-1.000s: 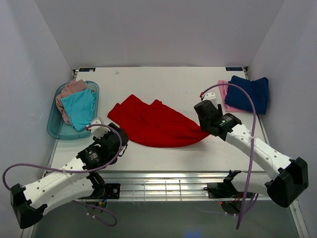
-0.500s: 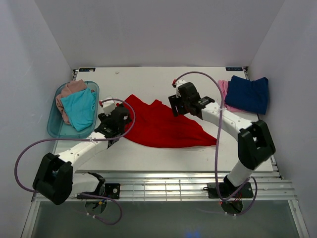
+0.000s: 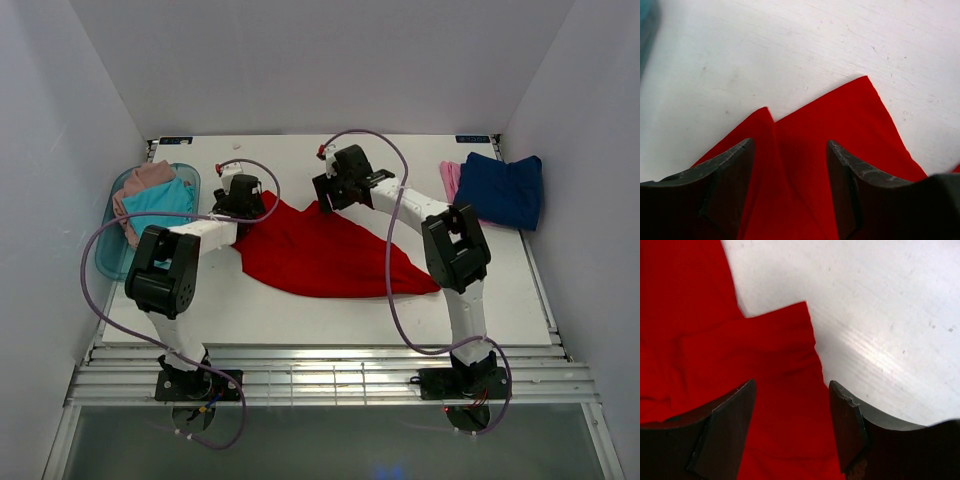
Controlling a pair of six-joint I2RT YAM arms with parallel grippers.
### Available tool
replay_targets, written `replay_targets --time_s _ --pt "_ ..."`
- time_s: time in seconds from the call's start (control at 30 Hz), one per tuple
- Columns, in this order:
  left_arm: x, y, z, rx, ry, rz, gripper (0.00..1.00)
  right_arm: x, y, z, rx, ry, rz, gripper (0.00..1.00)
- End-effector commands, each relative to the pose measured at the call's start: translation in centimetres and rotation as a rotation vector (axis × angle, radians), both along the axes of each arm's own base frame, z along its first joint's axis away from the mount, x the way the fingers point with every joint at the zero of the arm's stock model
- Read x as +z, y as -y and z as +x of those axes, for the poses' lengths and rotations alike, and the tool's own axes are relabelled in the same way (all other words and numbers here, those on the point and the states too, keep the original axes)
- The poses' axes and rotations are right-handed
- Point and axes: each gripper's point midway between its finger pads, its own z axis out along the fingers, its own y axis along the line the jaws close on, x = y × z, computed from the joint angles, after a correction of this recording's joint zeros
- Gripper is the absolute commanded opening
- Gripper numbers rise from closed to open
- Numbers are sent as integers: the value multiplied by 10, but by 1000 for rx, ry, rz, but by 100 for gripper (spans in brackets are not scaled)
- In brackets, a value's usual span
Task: Fold and stack the t-shirts
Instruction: Flatten out the tshirt
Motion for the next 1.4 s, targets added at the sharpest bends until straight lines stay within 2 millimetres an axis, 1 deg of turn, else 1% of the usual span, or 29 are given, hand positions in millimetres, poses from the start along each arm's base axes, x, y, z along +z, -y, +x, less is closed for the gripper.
replay_targets --time_s 0.0,0.03,0.07,0.1,0.17,0.2,0.23,0.27,0.3,0.33,0.5,0.57,0.6,0.63,0.7,0.83,0.9,0.93,1.0,1.03,1.1,1.13,1.17,1.2,1.27,1.37 --pt "7 7 22 -26 15 2 69 28 -7 23 26 39 61 66" --pt "11 7 25 -24 23 3 68 24 -6 23 24 30 58 66" --pt "4 6 27 -19 7 12 68 24 -5 25 22 32 57 66" --pt "7 6 31 -12 13 12 67 21 -4 26 22 21 58 66" --pt "3 3 30 6 -13 25 65 19 -2 30 20 11 64 66" --pt "6 2 32 16 -9 29 65 12 -2 29 31 -11 67 66" --pt "5 0 31 26 -18 34 65 10 0 30 31 -20 71 66" --pt "6 -2 30 34 -17 38 64 10 -2 31 36 -25 80 66" --pt "11 -3 32 45 -5 46 64 4 -5 28 49 -50 97 66" --pt "6 -7 26 52 -36 61 64 0 -6 28 54 -64 104 66" --pt "11 -13 21 69 -49 75 64 -15 -18 22 96 -130 145 65" --pt "6 -14 19 70 -65 73 64 -20 -21 21 99 -147 153 65" --pt "3 -16 18 78 -75 70 64 -27 -21 21 102 -163 154 65" --pt "-3 -17 16 80 -93 70 64 -25 -23 23 106 -163 159 63" --pt "-6 -19 15 83 -99 65 63 -32 -24 23 108 -174 157 63" --pt "-10 -21 16 83 -99 46 64 -35 -27 25 113 -172 157 55" --pt "-14 -21 18 83 -106 43 63 -38 -26 27 112 -174 155 54" --pt "-14 -22 19 86 -107 42 63 -38 -27 27 113 -175 153 49" --pt "-17 -21 22 81 -114 33 63 -41 -27 28 112 -180 149 44" --pt "-19 -21 23 81 -112 30 63 -42 -27 28 113 -181 147 38" --pt "-22 -21 28 79 -115 25 62 -45 -26 28 113 -181 137 33" --pt "-23 -20 30 76 -115 23 61 -46 -25 28 112 -182 135 29" --pt "-25 -20 31 75 -118 23 60 -46 -25 29 112 -179 133 27" --pt "-27 -19 35 72 -118 22 57 -46 -25 28 114 -179 129 23" --pt "-31 -19 38 71 -130 21 55 -45 -25 28 114 -178 128 20" --pt "-35 -19 40 75 -143 22 49 -43 -23 28 114 -175 122 18"
